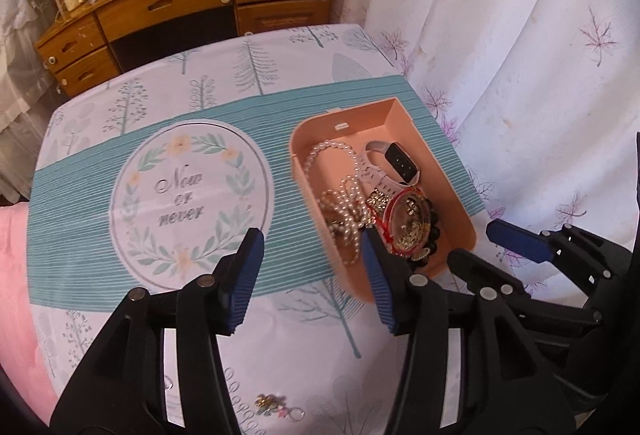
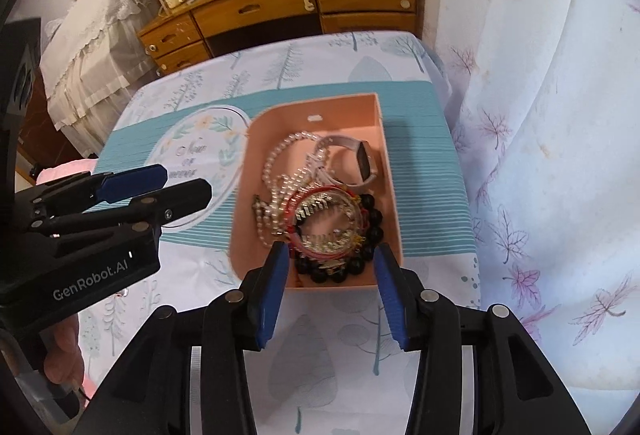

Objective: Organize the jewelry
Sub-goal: 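Move both tools out of the box toward the charms on the cloth, then close the right tool on the small blue flower charm, then carry the flower charm into the box with the right tool while the left closes on the red-charm ring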

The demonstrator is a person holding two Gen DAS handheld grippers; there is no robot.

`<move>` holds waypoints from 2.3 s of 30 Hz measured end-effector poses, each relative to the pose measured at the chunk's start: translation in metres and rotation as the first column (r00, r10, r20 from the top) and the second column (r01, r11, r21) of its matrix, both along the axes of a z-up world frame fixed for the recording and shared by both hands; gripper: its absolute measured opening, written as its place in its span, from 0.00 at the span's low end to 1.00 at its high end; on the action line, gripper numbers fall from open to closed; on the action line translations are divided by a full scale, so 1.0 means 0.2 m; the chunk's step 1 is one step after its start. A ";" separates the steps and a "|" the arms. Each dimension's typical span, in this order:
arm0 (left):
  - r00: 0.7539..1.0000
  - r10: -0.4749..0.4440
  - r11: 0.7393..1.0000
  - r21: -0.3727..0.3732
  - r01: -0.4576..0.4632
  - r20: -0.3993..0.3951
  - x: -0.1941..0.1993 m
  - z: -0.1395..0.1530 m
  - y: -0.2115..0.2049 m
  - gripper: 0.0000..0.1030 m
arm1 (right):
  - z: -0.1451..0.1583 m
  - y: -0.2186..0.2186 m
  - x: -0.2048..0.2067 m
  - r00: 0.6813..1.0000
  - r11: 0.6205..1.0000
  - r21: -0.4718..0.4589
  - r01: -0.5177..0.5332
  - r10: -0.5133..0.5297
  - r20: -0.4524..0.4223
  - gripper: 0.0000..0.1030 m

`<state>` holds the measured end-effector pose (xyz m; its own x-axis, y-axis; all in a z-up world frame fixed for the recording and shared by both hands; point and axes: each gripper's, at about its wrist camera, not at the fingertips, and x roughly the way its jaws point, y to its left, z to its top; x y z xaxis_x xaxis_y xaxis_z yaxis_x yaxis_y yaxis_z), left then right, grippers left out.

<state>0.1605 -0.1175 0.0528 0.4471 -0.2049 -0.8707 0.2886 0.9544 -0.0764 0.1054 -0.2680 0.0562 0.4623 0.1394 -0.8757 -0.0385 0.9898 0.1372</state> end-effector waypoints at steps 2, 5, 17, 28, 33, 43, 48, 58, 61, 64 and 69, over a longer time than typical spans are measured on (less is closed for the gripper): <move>1.000 0.007 1.000 0.004 -0.008 0.017 -0.03 0.03 0.03 0.48 | 0.03 0.03 -0.03 1.000 1.000 -0.003 -0.010 0.011 0.013 0.43; 0.999 0.014 1.000 0.014 -0.014 0.041 -0.08 0.07 0.07 0.50 | 0.08 0.07 -0.06 0.999 1.000 -0.015 -0.026 0.026 0.032 0.43; 0.993 0.089 0.996 0.005 -0.089 0.074 -0.36 0.11 0.40 0.53 | 0.19 0.31 -0.27 0.983 0.986 -0.017 -0.165 0.166 0.079 0.44; 0.974 0.227 0.974 0.003 -0.227 -0.011 -0.64 -0.10 0.85 0.57 | -0.04 0.75 -0.47 0.918 0.918 -0.038 -0.395 0.395 0.000 0.44; 0.964 0.261 0.965 0.020 -0.260 -0.050 -0.71 -0.24 0.96 0.57 | -0.22 0.88 -0.50 0.892 0.891 -0.044 -0.451 0.448 -0.061 0.44; 0.963 0.246 0.969 0.042 -0.243 -0.107 -0.70 -0.43 0.97 0.57 | -0.41 0.98 -0.45 0.882 0.884 -0.040 -0.466 0.461 -0.099 0.44; 0.964 0.241 0.970 0.046 -0.237 -0.113 -0.65 -0.45 0.97 0.57 | -0.43 1.04 -0.43 0.875 0.872 -0.080 -0.482 0.477 -0.082 0.43; 0.961 0.248 0.969 0.044 -0.244 -0.127 -0.60 -0.49 1.00 0.57 | -0.41 1.04 -0.41 0.880 0.873 -0.114 -0.475 0.472 -0.055 0.19; 0.964 0.239 0.971 0.048 -0.235 -0.115 -0.60 -0.49 1.00 0.56 | -0.35 0.98 -0.39 0.896 0.893 -0.075 -0.444 0.442 -0.038 0.19; 0.977 0.196 0.980 0.060 -0.192 -0.086 -0.59 -0.48 0.99 0.56 | -0.25 0.88 -0.35 0.921 0.920 -0.052 -0.389 0.390 0.005 0.19; 0.998 0.057 0.989 0.136 -0.056 -0.002 -0.57 -0.45 0.93 0.56 | -0.11 0.65 -0.23 0.967 0.971 -0.052 -0.232 0.236 0.094 0.19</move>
<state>0.0456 0.0678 -0.0380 0.4492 -0.0591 -0.8915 0.2342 0.9707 0.0537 0.0597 -0.1384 0.0348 0.5053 0.2198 -0.8345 -0.2812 0.9562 0.0816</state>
